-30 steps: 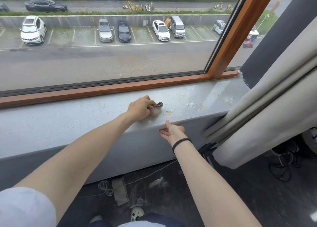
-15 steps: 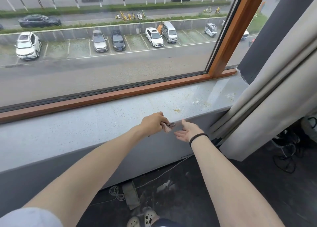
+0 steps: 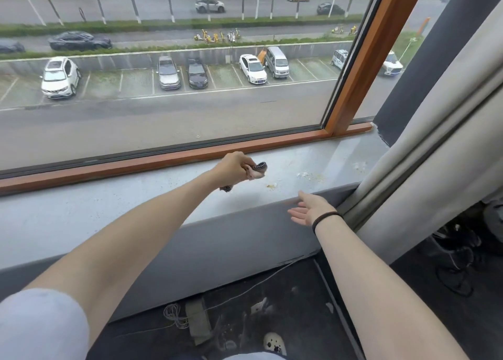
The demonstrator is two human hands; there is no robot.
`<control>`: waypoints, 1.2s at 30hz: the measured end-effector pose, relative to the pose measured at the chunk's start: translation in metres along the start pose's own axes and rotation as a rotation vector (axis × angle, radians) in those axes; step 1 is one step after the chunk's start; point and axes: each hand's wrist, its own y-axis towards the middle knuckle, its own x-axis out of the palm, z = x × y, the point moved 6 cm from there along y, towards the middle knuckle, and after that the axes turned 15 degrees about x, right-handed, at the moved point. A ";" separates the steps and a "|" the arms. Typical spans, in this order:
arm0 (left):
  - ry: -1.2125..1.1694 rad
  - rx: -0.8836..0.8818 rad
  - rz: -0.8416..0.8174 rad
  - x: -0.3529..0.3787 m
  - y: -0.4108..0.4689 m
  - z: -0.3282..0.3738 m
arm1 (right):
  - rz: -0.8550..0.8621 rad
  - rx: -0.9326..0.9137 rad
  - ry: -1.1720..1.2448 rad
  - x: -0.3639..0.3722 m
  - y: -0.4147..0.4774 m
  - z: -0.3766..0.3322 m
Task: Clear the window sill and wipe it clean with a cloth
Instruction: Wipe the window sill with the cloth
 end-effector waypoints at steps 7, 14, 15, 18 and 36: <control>0.092 -0.144 0.251 -0.009 0.049 -0.014 | -0.095 0.074 -0.034 0.009 0.023 -0.006; 0.316 -0.214 0.273 0.014 0.100 -0.030 | -0.162 0.119 -0.054 0.010 0.048 -0.018; 0.331 -0.235 0.257 0.018 0.103 -0.033 | -0.168 0.131 -0.052 0.010 0.048 -0.018; 0.419 -0.295 0.180 0.033 0.106 -0.039 | -0.180 0.132 -0.049 0.009 0.051 -0.021; 0.250 -0.291 -0.034 0.081 0.044 -0.001 | -0.218 0.064 -0.081 0.007 0.048 -0.019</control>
